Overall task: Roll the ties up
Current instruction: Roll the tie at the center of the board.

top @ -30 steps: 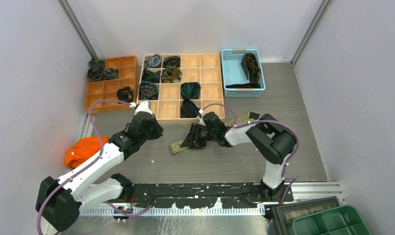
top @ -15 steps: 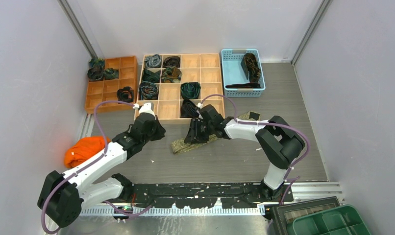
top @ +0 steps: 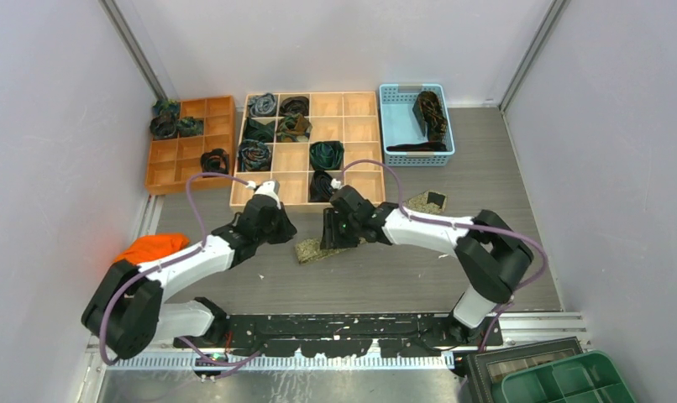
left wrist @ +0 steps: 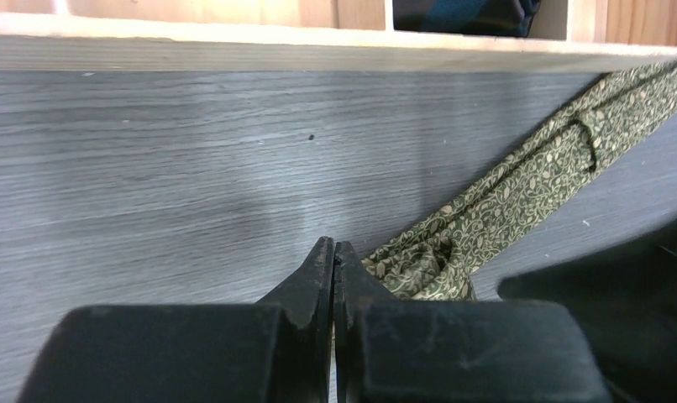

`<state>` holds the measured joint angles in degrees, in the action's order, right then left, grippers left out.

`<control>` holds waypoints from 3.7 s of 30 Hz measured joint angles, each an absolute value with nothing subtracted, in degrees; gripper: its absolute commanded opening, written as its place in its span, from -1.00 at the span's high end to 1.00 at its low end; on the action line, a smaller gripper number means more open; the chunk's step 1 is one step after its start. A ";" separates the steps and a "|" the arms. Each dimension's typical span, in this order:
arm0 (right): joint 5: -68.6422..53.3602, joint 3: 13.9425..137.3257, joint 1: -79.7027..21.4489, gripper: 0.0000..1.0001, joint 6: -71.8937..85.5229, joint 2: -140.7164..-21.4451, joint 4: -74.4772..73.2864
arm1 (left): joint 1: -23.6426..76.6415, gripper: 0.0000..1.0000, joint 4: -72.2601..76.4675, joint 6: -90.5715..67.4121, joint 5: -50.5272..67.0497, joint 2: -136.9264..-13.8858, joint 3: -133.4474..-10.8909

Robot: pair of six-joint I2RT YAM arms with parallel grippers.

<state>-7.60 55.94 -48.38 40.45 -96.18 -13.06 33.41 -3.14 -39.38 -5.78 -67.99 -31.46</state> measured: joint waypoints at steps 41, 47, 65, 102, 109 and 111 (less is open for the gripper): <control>8.97 54.24 -60.27 0.96 44.82 -99.15 -10.63 | 31.86 1.00 15.35 -38.74 9.04 -86.78 -30.61; 11.81 54.72 -61.54 0.31 43.53 -95.46 -16.88 | 31.83 1.00 -1.15 -38.19 -3.11 -82.30 -37.41; 26.48 81.25 -71.09 -0.88 32.23 -99.81 -39.48 | 31.75 1.00 -38.13 -42.24 -33.01 -28.05 -48.21; 25.32 93.56 -67.09 -0.03 28.75 -122.65 -45.45 | 31.75 1.00 -49.58 -42.59 -37.45 -25.30 -46.78; 25.39 93.56 -66.85 0.27 29.93 -122.61 -45.12 | 31.75 1.00 -49.41 -41.43 -37.30 -25.50 -46.78; 24.82 93.56 -66.59 0.34 30.15 -122.39 -44.71 | 31.75 1.00 -49.06 -41.06 -37.23 -25.52 -46.78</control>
<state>24.82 93.56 -66.59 30.15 -122.39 -44.71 31.75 -49.06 -41.06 -37.23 -25.52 -46.78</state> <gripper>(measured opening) 0.380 0.007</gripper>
